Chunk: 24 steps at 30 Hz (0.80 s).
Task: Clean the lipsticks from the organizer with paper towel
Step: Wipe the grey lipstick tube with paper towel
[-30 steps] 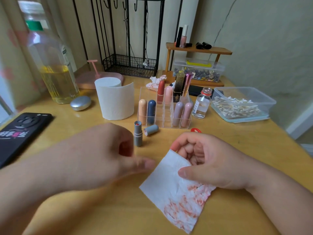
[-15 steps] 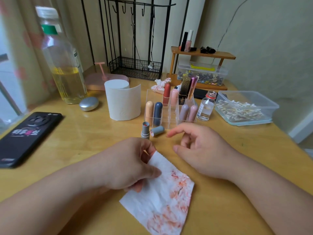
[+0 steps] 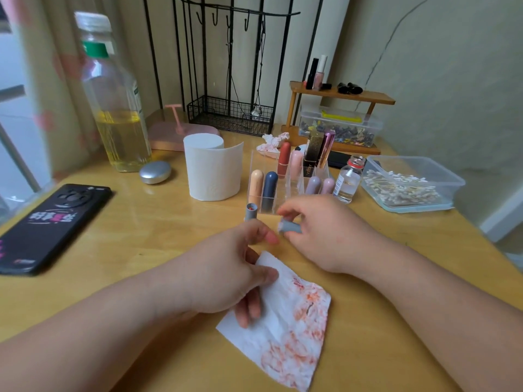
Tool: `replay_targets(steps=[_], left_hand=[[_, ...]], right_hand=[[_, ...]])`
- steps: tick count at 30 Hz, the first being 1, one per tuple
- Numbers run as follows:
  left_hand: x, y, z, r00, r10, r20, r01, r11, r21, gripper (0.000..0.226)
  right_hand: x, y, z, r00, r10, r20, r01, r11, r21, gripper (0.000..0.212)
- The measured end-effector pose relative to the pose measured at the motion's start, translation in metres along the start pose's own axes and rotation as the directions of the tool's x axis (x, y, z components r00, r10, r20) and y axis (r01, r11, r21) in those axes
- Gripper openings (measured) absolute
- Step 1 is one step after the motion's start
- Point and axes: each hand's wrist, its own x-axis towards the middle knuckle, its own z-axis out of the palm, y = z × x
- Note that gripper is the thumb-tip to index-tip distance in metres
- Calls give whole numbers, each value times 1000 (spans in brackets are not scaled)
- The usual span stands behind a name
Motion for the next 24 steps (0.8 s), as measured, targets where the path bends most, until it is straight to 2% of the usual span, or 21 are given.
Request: replay_targets(steps=[2, 3, 5, 7, 9, 11, 14, 16, 19, 22, 24], left_hand=[[-1, 0, 5, 1000, 23, 13, -23, 999, -35, 33], [-1, -1, 9, 999, 30, 18, -28, 997, -73, 33], [-2, -2, 17, 999, 43, 14, -40, 988, -148, 30], [-4, -3, 23, 999, 34, 22, -29, 976, -216, 29], [-4, -3, 26, 997, 47, 58, -27, 951, -310, 17], [-3, -4, 26, 994, 86, 73, -55, 935, -350, 23], [-2, -3, 27, 988, 147, 39, -127, 938, -323, 33], [-2, -2, 28, 984, 176, 21, -163, 945, -284, 26], [-3, -2, 30, 973, 229, 39, -211, 942, -259, 10], [-4, 0, 30, 958, 283, 49, -260, 925, -278, 12], [-5, -1, 28, 953, 302, 41, -275, 911, -308, 18]], right_hand=[[-18, 5, -13, 996, 83, -32, -74, 971, 227, 24], [-28, 5, -20, 992, 127, -11, -113, 912, 394, 23], [-47, 3, -30, 987, 136, 86, -157, 694, 703, 24], [-60, 3, -33, 984, 111, 142, -179, 524, 832, 31], [-64, 6, -31, 984, 86, 155, -177, 506, 844, 37], [-63, 9, -27, 987, 76, 139, -158, 553, 818, 40], [-64, 12, -20, 991, 77, 112, -136, 604, 785, 38], [-66, 10, -13, 994, 54, 93, -106, 634, 766, 39], [-70, 7, -11, 999, 21, 49, -52, 617, 785, 38], [-70, 11, -19, 998, -42, 41, -4, 647, 762, 42], [-66, 19, -20, 994, 5, 114, -97, 559, 823, 44]])
